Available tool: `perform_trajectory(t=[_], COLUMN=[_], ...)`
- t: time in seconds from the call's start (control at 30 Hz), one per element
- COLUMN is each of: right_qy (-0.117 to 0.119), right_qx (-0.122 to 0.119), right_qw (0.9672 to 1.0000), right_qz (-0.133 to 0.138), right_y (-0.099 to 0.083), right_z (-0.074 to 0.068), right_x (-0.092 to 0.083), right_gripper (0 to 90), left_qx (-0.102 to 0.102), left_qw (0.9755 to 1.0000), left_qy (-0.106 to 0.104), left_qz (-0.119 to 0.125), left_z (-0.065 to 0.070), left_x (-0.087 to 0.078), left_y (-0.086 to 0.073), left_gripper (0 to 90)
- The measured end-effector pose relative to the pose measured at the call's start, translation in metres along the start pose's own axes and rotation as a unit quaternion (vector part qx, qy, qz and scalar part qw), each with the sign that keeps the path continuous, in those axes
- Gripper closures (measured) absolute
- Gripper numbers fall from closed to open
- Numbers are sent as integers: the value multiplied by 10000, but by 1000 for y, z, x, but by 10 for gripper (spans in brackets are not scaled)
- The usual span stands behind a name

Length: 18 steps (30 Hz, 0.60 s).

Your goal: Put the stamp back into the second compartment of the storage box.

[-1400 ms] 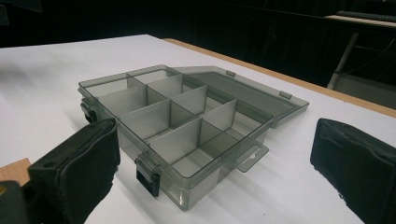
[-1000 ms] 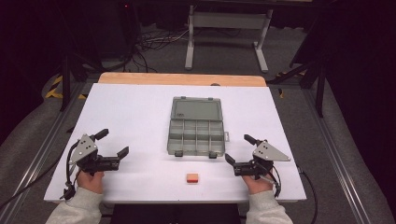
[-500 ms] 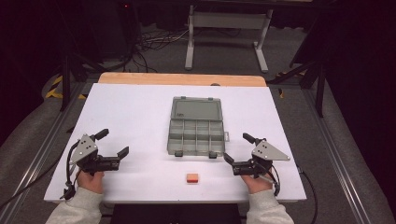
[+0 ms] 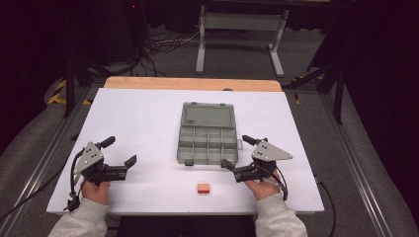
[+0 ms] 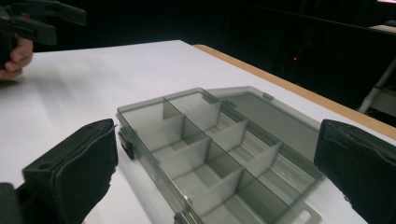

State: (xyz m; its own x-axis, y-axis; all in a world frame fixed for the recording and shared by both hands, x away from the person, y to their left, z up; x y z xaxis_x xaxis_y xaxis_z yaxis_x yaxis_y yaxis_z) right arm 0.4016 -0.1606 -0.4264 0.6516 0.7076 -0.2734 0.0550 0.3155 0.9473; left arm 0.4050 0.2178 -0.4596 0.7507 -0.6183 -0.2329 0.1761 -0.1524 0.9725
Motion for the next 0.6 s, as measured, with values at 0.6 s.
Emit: perform_trajectory(t=[0.6], right_qy=[782], right_qx=[-271], right_qw=[9964], right_qz=[-159], right_y=[31], right_z=[-29], right_x=[31], right_gripper=[8], left_qx=[-3], left_qw=[10000], left_qy=[1], left_qz=[-22], left_z=[0], left_x=[0], left_y=[0], left_gripper=[8])
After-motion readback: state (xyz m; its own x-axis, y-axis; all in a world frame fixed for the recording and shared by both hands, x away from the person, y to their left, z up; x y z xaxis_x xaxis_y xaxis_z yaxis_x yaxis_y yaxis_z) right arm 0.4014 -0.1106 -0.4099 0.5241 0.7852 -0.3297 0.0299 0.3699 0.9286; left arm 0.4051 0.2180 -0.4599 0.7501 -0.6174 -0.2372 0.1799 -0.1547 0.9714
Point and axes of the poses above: each handheld gripper's, and its own axes: x roughly forward along the jaws, y roughly out of its top, z roughly to its right, the point moved 7 cm from there along x, roughly forward along the jaws, and after that the axes turned 2 degrees about -x, right-handed, at the moved point
